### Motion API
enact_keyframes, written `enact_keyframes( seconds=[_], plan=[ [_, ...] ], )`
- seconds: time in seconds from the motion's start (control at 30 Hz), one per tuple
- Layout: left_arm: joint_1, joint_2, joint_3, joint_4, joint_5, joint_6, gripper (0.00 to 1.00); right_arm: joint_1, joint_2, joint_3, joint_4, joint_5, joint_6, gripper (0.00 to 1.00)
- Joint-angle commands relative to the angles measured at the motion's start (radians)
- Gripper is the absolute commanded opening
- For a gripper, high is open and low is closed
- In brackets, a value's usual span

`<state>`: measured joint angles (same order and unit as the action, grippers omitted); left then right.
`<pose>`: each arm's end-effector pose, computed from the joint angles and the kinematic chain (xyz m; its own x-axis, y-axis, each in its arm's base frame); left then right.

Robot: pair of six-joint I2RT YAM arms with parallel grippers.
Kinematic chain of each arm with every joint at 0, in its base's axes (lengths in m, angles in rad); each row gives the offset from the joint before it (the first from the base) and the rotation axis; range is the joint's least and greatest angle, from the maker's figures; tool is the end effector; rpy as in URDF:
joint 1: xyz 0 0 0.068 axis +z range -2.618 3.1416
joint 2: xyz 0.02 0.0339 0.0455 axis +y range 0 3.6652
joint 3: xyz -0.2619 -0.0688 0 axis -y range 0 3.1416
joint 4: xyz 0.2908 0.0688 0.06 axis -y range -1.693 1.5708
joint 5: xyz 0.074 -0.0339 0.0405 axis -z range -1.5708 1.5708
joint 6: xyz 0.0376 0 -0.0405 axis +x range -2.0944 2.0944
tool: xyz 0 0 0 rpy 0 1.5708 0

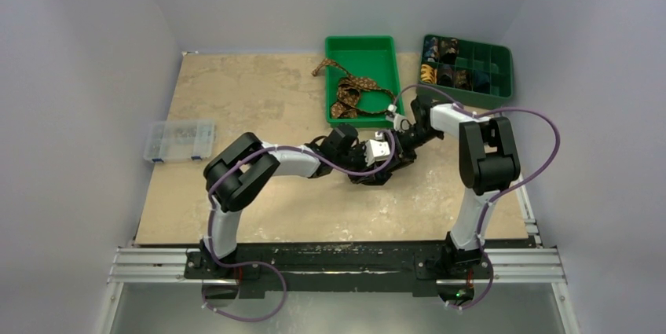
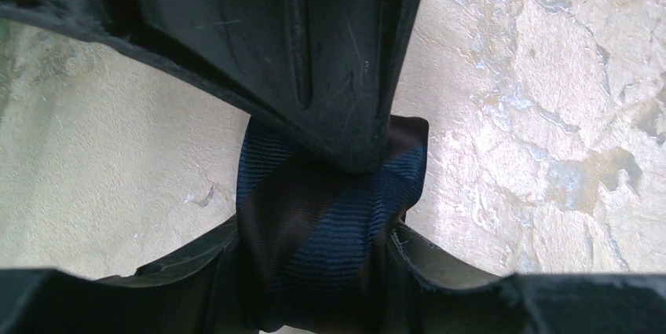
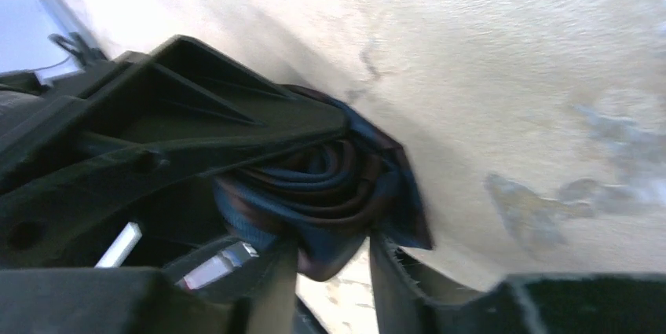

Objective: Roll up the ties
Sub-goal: Roll the tie at the center of the board.

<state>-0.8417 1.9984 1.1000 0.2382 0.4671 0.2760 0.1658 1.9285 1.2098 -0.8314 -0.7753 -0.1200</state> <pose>0.2816 -0.3406 0.0957 -0.1471 0.5299 -0.8352 0.9800 0.1925 -0.0505 0.3627 0.0874 0.1117 -0.9632 -0.2479 -0.1043 -0.2493 0.6772 0.6923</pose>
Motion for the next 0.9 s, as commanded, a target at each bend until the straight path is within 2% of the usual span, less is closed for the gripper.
enact_keyframes(
  seconds=[0.0,0.1,0.17,0.4,0.47,0.57,0.73,0.87],
  plan=[
    [-0.009,0.010,-0.066,-0.092,-0.018,0.080,0.21,-0.039,-0.043,-0.018,0.012,0.078,-0.037,0.49],
    [-0.007,0.011,-0.075,-0.144,-0.052,0.105,0.18,-0.084,-0.078,-0.037,-0.026,0.029,-0.056,0.74],
    [-0.008,0.017,-0.068,-0.158,-0.054,0.109,0.17,-0.089,-0.085,-0.048,-0.026,0.013,-0.062,0.84],
    [-0.008,0.041,-0.017,-0.198,-0.054,0.119,0.17,-0.083,-0.035,-0.138,0.131,-0.046,0.070,0.94],
    [-0.009,0.040,-0.012,-0.203,-0.056,0.124,0.17,-0.072,-0.013,-0.153,0.167,-0.054,0.087,0.94],
    [-0.008,0.040,-0.012,-0.204,-0.056,0.124,0.17,-0.058,0.022,-0.163,0.208,-0.095,0.102,0.83],
    [-0.008,0.041,-0.011,-0.207,-0.058,0.118,0.18,-0.051,0.031,-0.155,0.278,-0.194,0.157,0.73],
    [-0.009,0.043,-0.004,-0.214,-0.060,0.118,0.18,-0.051,-0.018,-0.168,0.338,-0.239,0.188,0.55]
  ],
)
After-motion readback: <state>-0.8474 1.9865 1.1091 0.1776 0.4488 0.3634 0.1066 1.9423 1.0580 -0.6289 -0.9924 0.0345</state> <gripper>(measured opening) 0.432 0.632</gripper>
